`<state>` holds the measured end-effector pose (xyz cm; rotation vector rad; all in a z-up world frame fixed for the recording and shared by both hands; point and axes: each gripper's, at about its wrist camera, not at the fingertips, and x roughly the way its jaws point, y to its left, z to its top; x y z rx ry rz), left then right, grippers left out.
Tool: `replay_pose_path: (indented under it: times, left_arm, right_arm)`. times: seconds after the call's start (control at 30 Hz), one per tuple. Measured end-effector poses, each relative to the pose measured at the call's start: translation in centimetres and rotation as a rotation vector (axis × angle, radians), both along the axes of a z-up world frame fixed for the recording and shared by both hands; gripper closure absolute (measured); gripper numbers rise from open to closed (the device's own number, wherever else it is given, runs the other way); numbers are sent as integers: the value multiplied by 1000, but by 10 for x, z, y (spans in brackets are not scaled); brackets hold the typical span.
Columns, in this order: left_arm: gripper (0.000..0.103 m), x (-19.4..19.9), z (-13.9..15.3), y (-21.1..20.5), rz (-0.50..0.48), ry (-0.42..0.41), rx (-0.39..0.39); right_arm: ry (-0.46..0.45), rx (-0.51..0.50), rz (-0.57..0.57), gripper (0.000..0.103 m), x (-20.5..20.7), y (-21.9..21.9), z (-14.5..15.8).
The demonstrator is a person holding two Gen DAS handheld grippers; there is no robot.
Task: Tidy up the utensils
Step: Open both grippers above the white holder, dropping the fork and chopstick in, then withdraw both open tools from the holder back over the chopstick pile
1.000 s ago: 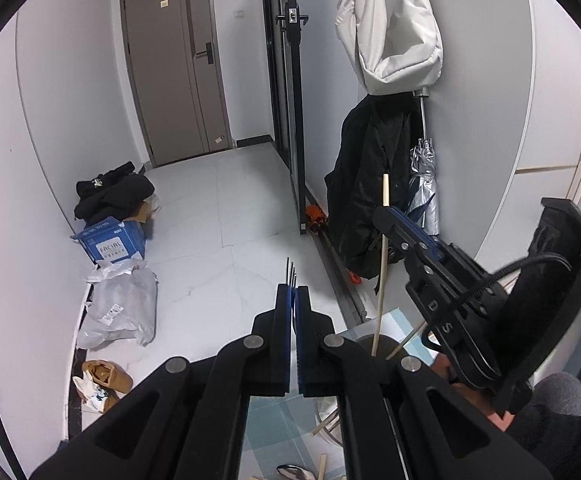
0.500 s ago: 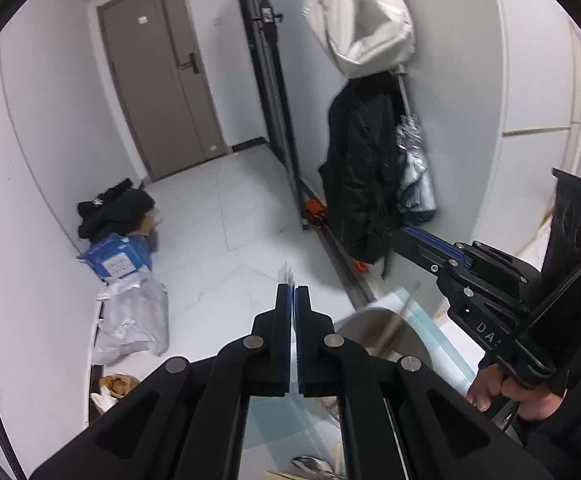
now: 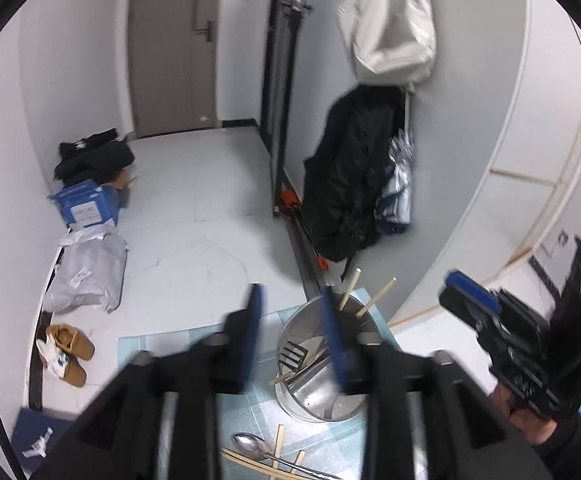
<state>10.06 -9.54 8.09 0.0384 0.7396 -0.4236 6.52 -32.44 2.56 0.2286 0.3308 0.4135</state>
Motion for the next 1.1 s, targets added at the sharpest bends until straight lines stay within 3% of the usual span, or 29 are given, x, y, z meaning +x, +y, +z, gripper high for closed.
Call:
replay_pose_path:
  times: [0.1, 0.17, 0.33, 0.43, 0.6, 0.8, 1.1]
  left_arm:
    - [59, -8, 1, 6, 54, 5, -37]
    - [53, -15, 3, 10, 99, 8, -47]
    - [33, -36, 11, 23, 186, 6, -100]
    - [18, -52, 19, 30, 250, -39, -108]
    - [17, -74, 23, 39, 307, -91, -92]
    - [2, -91, 14, 53, 364, -126, -100]
    - [1, -113, -8, 70, 430, -183, -69]
  right_arm:
    - [-16, -3, -6, 70, -14, 2, 7]
    - [-22, -1, -5, 58, -20, 5, 13]
    - [-50, -14, -6, 47, -41, 15, 26]
    - [-61, -20, -7, 40, -52, 21, 31]
    - [-56, 1, -6, 34, -67, 28, 37]
    - [-43, -28, 20, 29, -82, 46, 38]
    - [-29, -30, 59, 18, -103, 69, 20]
